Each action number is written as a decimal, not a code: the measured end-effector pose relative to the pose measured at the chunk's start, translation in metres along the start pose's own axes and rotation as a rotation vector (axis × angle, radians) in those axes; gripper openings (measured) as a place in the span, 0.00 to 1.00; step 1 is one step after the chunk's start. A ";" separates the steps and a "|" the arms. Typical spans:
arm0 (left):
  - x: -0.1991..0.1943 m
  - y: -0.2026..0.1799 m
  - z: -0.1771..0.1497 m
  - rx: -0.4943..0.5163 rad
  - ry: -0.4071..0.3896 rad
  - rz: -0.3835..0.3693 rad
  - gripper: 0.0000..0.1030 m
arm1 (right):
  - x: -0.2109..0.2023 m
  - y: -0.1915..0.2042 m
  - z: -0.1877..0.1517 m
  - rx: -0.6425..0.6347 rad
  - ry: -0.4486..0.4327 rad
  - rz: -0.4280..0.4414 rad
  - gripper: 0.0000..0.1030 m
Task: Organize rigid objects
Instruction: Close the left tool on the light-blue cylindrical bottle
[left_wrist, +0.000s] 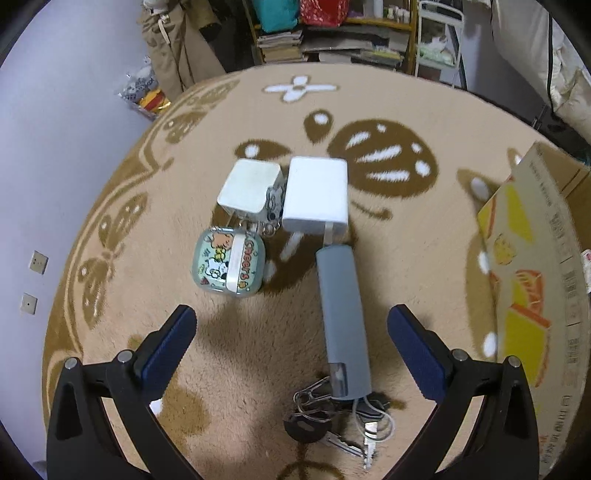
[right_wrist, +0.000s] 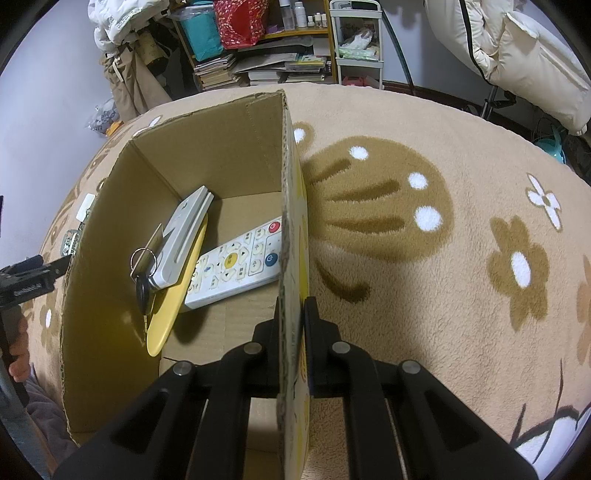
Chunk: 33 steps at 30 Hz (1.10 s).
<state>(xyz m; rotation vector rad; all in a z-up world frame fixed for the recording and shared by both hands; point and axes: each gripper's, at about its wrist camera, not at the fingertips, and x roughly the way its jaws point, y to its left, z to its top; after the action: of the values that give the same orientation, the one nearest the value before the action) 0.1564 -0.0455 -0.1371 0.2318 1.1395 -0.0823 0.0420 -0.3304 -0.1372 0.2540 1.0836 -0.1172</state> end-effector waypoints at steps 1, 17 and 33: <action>0.003 -0.001 0.000 0.005 0.004 -0.010 0.98 | 0.000 0.000 0.000 0.000 0.000 0.000 0.09; 0.043 -0.011 -0.011 -0.043 0.105 -0.101 0.47 | 0.000 0.000 0.000 0.000 0.001 0.000 0.09; 0.020 -0.010 -0.012 -0.113 0.066 -0.053 0.25 | 0.000 0.001 0.000 0.000 0.001 0.000 0.09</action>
<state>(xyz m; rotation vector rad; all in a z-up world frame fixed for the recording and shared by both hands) 0.1521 -0.0516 -0.1610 0.1050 1.2120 -0.0574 0.0424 -0.3297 -0.1374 0.2537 1.0842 -0.1174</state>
